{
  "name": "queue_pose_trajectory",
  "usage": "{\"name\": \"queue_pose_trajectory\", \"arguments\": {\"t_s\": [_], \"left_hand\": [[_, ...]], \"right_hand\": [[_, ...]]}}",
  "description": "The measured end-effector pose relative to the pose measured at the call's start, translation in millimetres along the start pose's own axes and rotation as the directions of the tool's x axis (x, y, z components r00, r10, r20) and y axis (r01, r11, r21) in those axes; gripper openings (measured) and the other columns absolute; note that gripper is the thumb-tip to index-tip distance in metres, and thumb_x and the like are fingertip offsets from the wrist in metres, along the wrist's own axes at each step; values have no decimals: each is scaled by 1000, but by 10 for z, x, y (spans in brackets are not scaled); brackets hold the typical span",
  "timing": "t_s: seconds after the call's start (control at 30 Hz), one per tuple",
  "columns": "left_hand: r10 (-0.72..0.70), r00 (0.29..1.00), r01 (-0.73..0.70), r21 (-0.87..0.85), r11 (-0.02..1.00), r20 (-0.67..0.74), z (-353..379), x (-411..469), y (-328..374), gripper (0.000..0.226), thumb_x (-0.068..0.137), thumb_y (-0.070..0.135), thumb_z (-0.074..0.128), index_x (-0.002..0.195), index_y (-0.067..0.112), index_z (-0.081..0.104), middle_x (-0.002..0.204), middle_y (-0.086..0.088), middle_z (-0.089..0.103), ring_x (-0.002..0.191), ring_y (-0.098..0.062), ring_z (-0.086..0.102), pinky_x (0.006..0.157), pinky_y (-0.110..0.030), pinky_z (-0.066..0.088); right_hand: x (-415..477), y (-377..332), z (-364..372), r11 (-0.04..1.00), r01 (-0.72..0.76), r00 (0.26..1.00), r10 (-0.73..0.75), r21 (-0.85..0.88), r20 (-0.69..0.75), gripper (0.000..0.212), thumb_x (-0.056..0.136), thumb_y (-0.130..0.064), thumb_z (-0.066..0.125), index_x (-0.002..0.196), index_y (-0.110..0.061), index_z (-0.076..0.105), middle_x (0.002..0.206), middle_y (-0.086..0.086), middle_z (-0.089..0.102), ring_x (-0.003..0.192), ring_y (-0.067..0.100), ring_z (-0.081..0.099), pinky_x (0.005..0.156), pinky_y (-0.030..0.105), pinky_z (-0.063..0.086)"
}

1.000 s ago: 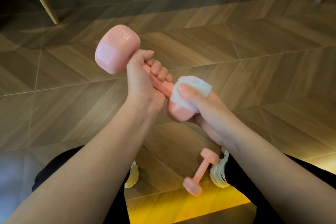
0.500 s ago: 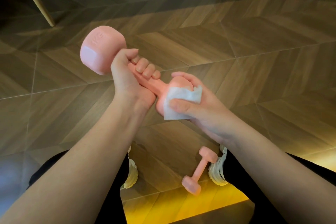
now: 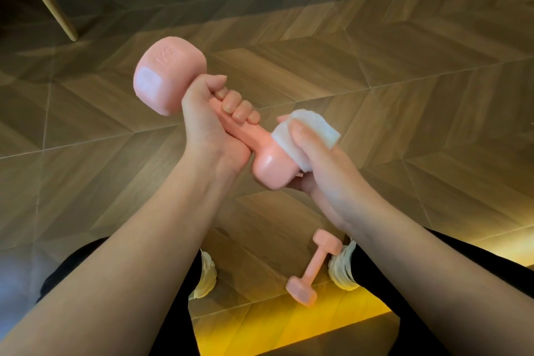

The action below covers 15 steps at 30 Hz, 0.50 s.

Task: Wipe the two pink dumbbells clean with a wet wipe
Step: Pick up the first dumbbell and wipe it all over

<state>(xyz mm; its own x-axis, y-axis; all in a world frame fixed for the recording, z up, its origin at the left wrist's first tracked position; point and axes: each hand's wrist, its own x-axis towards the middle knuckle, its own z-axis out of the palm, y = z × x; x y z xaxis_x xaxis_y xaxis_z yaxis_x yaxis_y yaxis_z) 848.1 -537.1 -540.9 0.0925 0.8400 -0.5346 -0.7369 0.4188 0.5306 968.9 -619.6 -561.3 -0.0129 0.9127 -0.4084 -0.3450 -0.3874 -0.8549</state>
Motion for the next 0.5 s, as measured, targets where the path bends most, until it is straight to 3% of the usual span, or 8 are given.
{"name": "queue_pose_trajectory", "arguments": {"t_s": [0.1, 0.2, 0.33, 0.5], "left_hand": [[-17, 1000, 17, -67, 998, -1, -35, 16, 56, 35, 88, 15, 44, 55, 21, 32, 48, 7, 24, 39, -12, 24, 42, -24, 30], [-32, 999, 35, -89, 995, 35, -57, 29, 110, 36, 89, 16, 44, 55, 21, 33, 46, 8, 24, 38, -11, 24, 41, -24, 30], [-47, 991, 55, -60, 997, 124, -66, 32, 150, 35, 89, 17, 42, 55, 22, 32, 44, 8, 23, 37, -11, 22, 40, -24, 28], [-46, 984, 47, 0, 999, 175, -57, 24, 89, 34, 89, 18, 45, 58, 21, 33, 46, 8, 25, 39, -11, 24, 42, -25, 29]], "right_hand": [[5, -70, -63, 990, -67, 991, 52, 121, 123, 27, 100, -32, 48, 120, -24, 64, 97, 1, 68, 86, 14, 67, 74, 40, 58], [15, -111, -96, 967, -155, 965, 105, 204, 240, 36, 90, -32, 55, 123, -20, 61, 102, 4, 70, 94, 20, 67, 82, 44, 58], [23, -108, -80, 922, -288, 911, 181, 258, 371, 36, 82, -32, 67, 114, -17, 60, 94, 6, 73, 92, 24, 71, 85, 52, 58], [18, -60, -49, 971, -193, 936, 139, 142, 322, 40, 77, -27, 71, 114, -18, 59, 94, 2, 72, 90, 19, 69, 77, 45, 60]]}}
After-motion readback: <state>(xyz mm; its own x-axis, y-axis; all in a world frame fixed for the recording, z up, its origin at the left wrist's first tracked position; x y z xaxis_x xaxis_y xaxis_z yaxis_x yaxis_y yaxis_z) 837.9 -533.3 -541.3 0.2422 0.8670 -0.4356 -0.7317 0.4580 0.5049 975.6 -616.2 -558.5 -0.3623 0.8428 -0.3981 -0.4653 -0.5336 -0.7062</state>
